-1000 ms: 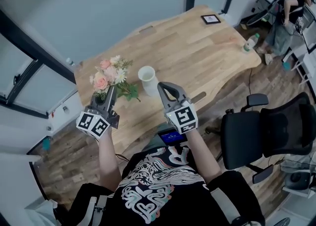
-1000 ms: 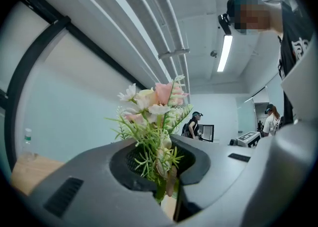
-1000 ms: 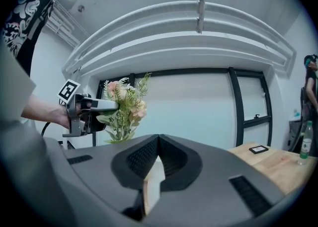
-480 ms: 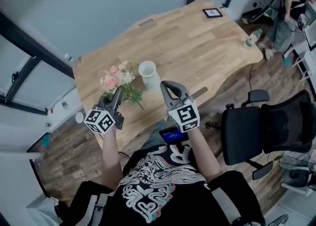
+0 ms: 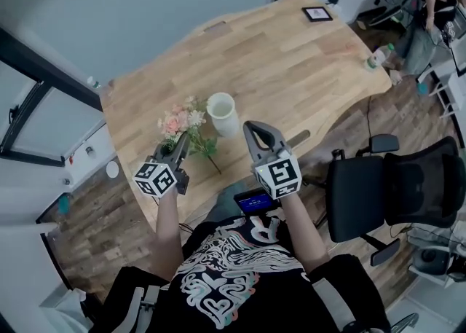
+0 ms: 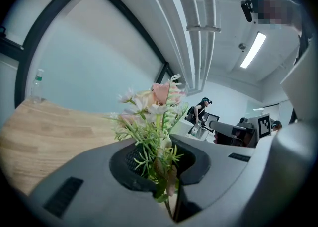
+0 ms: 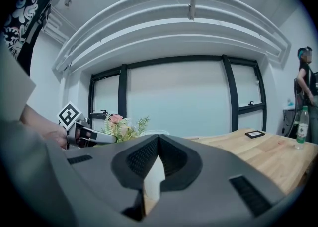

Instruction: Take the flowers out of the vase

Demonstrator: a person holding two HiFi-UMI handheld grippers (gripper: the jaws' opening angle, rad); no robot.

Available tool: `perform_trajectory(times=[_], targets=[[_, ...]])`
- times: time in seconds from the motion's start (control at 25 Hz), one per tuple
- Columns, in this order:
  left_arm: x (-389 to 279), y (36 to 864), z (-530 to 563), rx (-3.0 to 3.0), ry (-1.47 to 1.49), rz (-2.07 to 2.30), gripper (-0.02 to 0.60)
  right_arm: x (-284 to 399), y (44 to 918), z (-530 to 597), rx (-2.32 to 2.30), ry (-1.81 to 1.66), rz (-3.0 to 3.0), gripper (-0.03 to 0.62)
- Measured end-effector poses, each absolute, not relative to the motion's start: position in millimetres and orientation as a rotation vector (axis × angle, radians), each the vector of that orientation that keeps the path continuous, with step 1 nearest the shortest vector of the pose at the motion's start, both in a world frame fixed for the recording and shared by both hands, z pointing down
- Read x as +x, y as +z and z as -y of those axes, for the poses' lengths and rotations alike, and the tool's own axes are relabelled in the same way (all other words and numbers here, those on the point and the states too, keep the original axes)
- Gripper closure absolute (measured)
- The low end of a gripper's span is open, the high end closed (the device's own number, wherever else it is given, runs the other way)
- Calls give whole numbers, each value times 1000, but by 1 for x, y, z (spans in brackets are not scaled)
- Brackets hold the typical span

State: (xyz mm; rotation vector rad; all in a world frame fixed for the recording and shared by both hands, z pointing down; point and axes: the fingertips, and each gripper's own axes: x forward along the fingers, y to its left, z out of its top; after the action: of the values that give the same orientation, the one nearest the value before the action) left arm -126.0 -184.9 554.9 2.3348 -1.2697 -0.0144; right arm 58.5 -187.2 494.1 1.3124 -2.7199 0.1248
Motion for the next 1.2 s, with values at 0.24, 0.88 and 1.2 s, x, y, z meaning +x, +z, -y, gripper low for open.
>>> perform_trajectory(times=[0.24,0.88,1.2], targets=[[-154,599,199,2197,70,1375,512,42,520,196,1291,198,2705,588],[-129,646,253,2196,269,1378,509,46,540,224,1316,224,2635,588],[-119,648,258,2237,296,1383,490,50,543,229,1340,246,2625,588]])
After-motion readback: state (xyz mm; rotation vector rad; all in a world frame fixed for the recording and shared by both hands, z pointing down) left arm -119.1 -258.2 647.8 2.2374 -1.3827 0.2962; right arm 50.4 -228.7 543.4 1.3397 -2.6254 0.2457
